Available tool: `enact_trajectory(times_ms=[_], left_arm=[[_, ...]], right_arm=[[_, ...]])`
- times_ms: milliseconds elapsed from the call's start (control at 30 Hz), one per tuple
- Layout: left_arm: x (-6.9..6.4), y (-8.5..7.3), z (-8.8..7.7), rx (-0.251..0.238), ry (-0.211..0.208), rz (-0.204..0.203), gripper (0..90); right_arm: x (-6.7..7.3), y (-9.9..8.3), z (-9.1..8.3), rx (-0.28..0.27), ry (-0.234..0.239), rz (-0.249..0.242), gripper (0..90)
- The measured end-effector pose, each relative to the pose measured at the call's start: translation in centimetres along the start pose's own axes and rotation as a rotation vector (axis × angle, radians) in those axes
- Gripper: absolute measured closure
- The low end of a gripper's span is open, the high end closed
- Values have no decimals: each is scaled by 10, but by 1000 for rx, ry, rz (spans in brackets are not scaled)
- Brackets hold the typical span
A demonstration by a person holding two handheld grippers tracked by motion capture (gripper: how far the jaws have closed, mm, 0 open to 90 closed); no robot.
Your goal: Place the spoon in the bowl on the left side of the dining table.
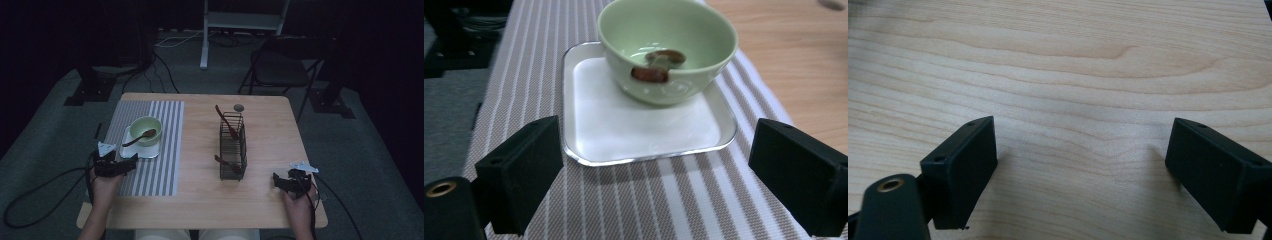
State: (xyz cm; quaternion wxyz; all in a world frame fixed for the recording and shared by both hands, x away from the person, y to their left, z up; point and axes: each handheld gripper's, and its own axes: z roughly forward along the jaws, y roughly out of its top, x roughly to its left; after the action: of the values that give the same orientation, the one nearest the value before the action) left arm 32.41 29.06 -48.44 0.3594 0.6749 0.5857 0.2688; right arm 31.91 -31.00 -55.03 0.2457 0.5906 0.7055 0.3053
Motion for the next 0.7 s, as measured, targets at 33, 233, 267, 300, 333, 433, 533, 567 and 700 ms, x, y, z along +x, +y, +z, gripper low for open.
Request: enact_trajectory(times_ms=[33,233,267,300,333,433,533,567,700], left_arm=[[1,-2,-1,7,-6,-1,5],[3,-19,-5,19,-1,-6,6],[5,-22,-6,20,-5,-10,6],[5,-25,-6,15,0,-10,6],[6,-29,-7,8,-4,-1,6],[9,-38,-10,-6,-3,2,6],[11,-45,-14,-14,10,13,6],[11,-47,-15,-13,14,19,6],[11,-56,-21,-7,29,39,6]], right_arm=[[0,0,0,0,0,1,125],[0,0,0,-1,0,1,124],[0,0,0,0,0,1,124],[0,0,0,0,0,1,124],[0,0,0,0,0,1,124],[0,0,0,0,0,1,124],[0,0,0,0,0,1,124],[0,0,0,0,0,1,124],[0,0,0,0,0,1,124]])
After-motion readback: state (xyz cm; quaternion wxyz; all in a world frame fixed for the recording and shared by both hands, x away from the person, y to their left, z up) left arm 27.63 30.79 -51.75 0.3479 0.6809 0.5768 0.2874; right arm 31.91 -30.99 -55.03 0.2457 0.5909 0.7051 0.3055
